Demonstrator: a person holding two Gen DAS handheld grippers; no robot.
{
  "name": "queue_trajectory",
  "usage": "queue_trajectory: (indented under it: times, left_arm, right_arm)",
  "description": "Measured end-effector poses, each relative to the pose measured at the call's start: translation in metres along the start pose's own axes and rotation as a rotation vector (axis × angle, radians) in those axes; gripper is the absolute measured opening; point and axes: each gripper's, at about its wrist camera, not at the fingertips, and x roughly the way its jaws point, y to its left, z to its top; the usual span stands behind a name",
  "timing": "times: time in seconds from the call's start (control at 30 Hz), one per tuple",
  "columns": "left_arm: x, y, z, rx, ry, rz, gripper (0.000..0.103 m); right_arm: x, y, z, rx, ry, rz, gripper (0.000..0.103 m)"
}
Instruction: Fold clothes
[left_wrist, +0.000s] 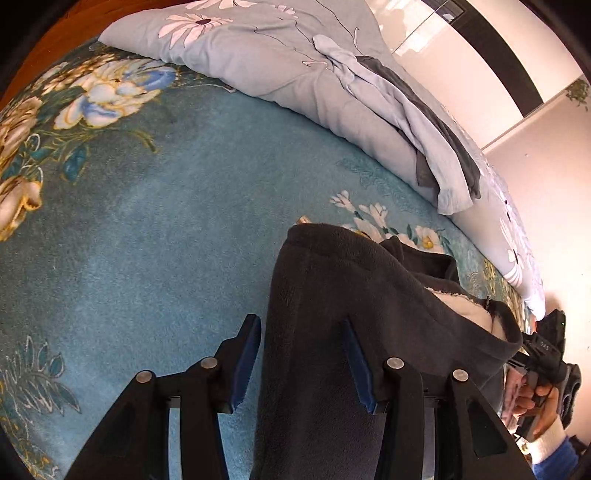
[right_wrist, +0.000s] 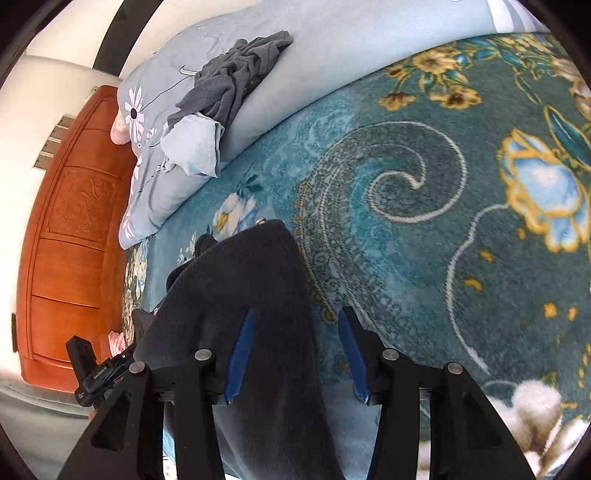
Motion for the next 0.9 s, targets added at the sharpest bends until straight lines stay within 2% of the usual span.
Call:
queue_trajectory:
  times: [0.1,0.17,0.2,0.27,0.33,0.4,0.5,0.57,0.63,0.7,0.8,0.9]
  left_arm:
    - [-0.004,-0.004,0.001,0.013,-0.025,-0.002,0.047]
    - [-0.007,-0.006,0.001,0.022,-0.041,-0.003,0.035]
    - [-0.009,-0.007,0.002,0.026,-0.05,-0.003,0.031]
    - [-0.011,-0.009,0.002,0.035,-0.066,-0.004,0.013]
    - [-0.014,-0.012,0.003,0.044,-0.083,-0.005,0.011]
    - [-0.027,-0.007,0.006,0.026,-0.119,-0.043,0.01]
    - [-0.051,0.004,0.013,-0.016,-0.183,-0.118,0.01]
    - [-0.061,0.012,0.019,-0.045,-0.218,-0.143,0.01]
    - [-0.046,0.022,0.028,-0.09,-0.181,-0.117,0.01]
    - [-0.019,0.03,0.027,-0.139,-0.108,-0.09,0.01]
    - [0.012,0.035,0.019,-0.143,-0.027,-0.016,0.01]
    - [0.015,0.042,0.019,-0.182,-0.026,-0.038,0.01]
  right_arm:
    - [0.014,0.007,0.007,0.0,-0.006,0.017,0.049]
    - [0.019,0.014,0.008,-0.004,-0.018,0.022,0.047]
    - [0.017,0.019,0.007,-0.02,-0.032,0.004,0.042]
    - [0.011,0.031,0.003,-0.068,-0.05,-0.03,0.019]
    - [0.004,0.043,-0.001,-0.114,-0.062,-0.053,0.01]
    - [-0.005,0.052,-0.005,-0.153,-0.063,-0.063,0.009]
    - [-0.027,0.066,-0.005,-0.203,-0.083,-0.008,0.008]
    - [-0.054,0.068,0.003,-0.192,-0.17,0.052,0.008]
    - [-0.069,0.065,0.013,-0.172,-0.232,0.083,0.007]
    - [-0.057,0.056,0.022,-0.137,-0.225,0.031,0.007]
    - [-0.021,0.035,0.026,-0.063,-0.135,-0.052,0.007]
    - [0.002,0.019,0.022,-0.029,-0.088,-0.112,0.007]
